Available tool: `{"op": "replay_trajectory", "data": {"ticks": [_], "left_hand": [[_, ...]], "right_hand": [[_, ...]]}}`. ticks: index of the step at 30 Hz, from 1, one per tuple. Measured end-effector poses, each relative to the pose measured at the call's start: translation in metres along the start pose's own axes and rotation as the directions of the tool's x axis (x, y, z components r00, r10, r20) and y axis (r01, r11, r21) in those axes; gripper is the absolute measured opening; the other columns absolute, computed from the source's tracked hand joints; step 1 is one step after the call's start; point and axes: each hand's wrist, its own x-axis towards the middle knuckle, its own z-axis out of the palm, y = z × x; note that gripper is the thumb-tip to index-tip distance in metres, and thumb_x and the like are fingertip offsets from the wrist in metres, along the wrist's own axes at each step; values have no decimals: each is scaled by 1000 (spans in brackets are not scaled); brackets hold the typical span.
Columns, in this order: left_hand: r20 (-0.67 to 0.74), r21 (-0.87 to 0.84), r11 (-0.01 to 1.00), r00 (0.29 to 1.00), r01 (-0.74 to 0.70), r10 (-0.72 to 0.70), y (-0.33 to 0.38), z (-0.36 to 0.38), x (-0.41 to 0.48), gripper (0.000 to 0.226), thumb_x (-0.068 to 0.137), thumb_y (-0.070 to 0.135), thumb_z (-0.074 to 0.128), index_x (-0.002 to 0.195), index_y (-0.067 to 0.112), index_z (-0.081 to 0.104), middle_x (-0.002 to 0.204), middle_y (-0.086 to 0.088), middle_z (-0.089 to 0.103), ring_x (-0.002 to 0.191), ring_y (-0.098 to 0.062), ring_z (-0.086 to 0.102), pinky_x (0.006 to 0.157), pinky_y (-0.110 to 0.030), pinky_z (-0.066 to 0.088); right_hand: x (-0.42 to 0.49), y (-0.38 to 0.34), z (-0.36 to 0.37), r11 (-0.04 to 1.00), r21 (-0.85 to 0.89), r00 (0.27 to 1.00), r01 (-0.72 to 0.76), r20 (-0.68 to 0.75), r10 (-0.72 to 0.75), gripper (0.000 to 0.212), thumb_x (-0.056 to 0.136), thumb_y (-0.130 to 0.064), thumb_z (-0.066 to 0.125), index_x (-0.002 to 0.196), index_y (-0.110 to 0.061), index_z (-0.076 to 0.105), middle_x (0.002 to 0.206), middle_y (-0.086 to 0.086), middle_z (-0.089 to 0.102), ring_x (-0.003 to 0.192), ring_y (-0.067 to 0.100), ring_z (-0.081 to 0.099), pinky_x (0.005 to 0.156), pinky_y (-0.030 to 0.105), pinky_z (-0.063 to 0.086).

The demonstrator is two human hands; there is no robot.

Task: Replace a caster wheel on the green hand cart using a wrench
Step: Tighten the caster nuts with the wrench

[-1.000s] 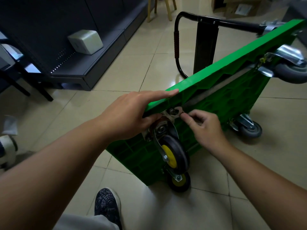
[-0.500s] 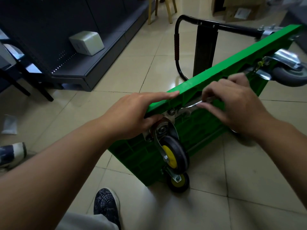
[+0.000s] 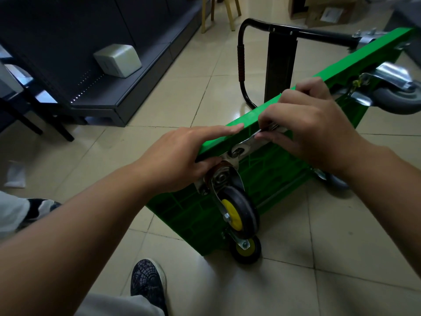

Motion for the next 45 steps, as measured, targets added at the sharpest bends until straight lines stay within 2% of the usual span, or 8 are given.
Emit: {"op": "replay_trajectory", "data": {"ticks": [9,14,18,24,26,29,33,45], "left_hand": [[-24,19,1000,1000,-8,8,-1,1,-1,75,94,34,71,149,65,31,146,15,59,122,-17,63,96,-45,55],[-3,25,1000,1000,7,-7,-2,1,2,74,93,37,68,150,66,30,146,13,60,120,-18,63,95,-46,54],[3,20,1000,1000,8,-9,-2,1,1,74,94,34,69,150,64,31,144,12,61,117,-19,64,94,-47,54],[-6,12,1000,1000,-8,8,-1,1,0,74,94,33,69,150,63,32,147,13,59,118,-18,64,95,-45,54],[-4,18,1000,1000,-4,4,-2,1,0,74,94,33,69,150,64,31,148,13,58,119,-18,63,96,-45,54],[-13,23,1000,1000,3,-2,-1,1,-1,75,94,34,70,149,65,31,150,15,56,124,-17,61,98,-45,54],[-10,17,1000,1000,-1,1,0,1,0,73,95,34,71,149,64,33,149,14,56,120,-20,64,97,-46,54],[-10,-2,1000,1000,6,-6,2,1,-1,73,94,33,70,150,63,33,146,14,59,120,-17,63,95,-46,54]], "right_hand": [[-29,-7,36,930,179,945,-320,-14,327,35,91,-45,65,90,-10,64,83,2,64,85,20,50,84,32,33],[-53,-34,66,483,559,675,-674,201,710,32,78,-56,70,86,-31,52,94,-9,57,91,8,61,76,11,48],[-62,-73,94,45,741,442,-670,350,826,25,86,-25,77,82,-19,54,76,-3,65,66,-5,62,58,12,47],[-71,-103,101,-112,811,354,-574,370,859,29,84,-38,73,83,-15,56,65,-5,66,59,5,61,55,15,47],[-80,-89,90,-13,758,413,-652,370,832,27,82,-38,75,85,-17,57,74,-2,68,71,10,67,64,20,52],[-93,-50,65,512,449,652,-733,246,717,27,83,-37,77,91,-14,65,83,1,67,82,27,65,79,39,51],[-61,-11,25,933,146,942,-328,-23,335,34,92,-42,68,91,-9,70,85,4,69,79,27,61,83,36,32],[-7,-2,10,990,-72,988,119,-90,-125,24,100,-30,65,89,-10,70,87,7,72,81,30,66,88,41,37]]}}
